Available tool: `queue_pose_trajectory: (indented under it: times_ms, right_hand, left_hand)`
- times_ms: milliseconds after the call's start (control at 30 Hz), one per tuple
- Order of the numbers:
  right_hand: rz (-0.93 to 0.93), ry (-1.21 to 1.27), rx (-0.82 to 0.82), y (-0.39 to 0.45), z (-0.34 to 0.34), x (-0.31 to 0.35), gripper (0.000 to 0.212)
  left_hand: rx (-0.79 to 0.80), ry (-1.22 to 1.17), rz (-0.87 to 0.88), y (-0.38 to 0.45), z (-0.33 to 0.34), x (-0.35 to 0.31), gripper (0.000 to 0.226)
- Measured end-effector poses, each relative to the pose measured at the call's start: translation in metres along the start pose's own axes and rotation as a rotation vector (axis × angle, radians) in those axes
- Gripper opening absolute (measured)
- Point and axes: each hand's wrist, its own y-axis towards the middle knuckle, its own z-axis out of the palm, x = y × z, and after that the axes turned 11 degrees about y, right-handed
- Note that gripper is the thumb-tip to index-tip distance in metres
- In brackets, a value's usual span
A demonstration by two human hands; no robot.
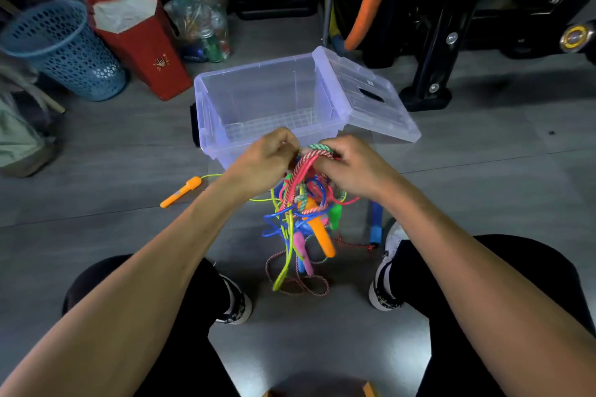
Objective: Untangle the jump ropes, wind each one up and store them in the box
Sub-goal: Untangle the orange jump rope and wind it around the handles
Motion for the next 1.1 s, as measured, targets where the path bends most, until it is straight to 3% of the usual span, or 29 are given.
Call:
queue_pose_trajectory:
  times_ms: [100,233,333,400,467,533,633,767,867,933,1000,1100]
  right_hand:
    - [0.077,-0.026,0.107,0.002,-0.004,-0.006,0.028]
    - [0.123,-0.297,0.284,-0.002,-0.007,-0.020,0.010]
    - [0.158,-0.509,0.369,-0.010,-0.001,-0.035,0.027]
    - [0.046,-0.652,0.363,-0.015,0.006,-0.040,0.041]
    - [-0.118,-0.742,0.292,-0.019,0.011,-0.040,0.042]
    - [-0.297,-0.736,0.198,-0.025,0.016,-0.036,0.033]
    - [-0.357,-0.741,0.246,-0.034,0.023,-0.032,0.025]
    - [-0.096,-0.609,0.303,-0.039,0.022,-0.037,0.025]
    - [0.151,-0.101,0.138,-0.034,0.020,-0.029,0.012]
    - [0.210,0.058,-0.033,-0.029,0.020,-0.025,0.020]
    - [0.194,0.021,-0.092,-0.025,0.021,-0.022,0.024]
    - [0.082,-0.131,-0.043,-0.020,0.019,-0.022,0.019]
  left_hand:
    - [-0.014,0.157,0.010,0.001,0.007,0.003,0.024]
    - [-0.021,-0.034,-0.082,0.004,0.004,-0.005,0.025]
    - [-0.020,-0.133,-0.097,0.003,0.000,-0.010,0.023]
    - [-0.060,-0.161,-0.088,0.002,0.000,-0.010,0.023]
    - [-0.110,-0.121,-0.081,0.002,0.001,-0.010,0.022]
    - [-0.163,-0.047,-0.074,0.002,0.002,-0.010,0.021]
    - [-0.193,-0.106,-0.081,0.001,0.002,-0.009,0.019]
    - [-0.210,-0.261,-0.100,-0.002,-0.004,-0.011,0.017]
    - [-0.183,-0.331,-0.112,-0.005,-0.006,-0.014,0.014]
    - [-0.155,-0.362,-0.110,-0.006,-0.005,-0.016,0.016]
    - [-0.137,-0.366,-0.107,-0.008,-0.004,-0.018,0.018]
    - [-0.142,-0.354,-0.142,-0.007,-0.003,-0.017,0.016]
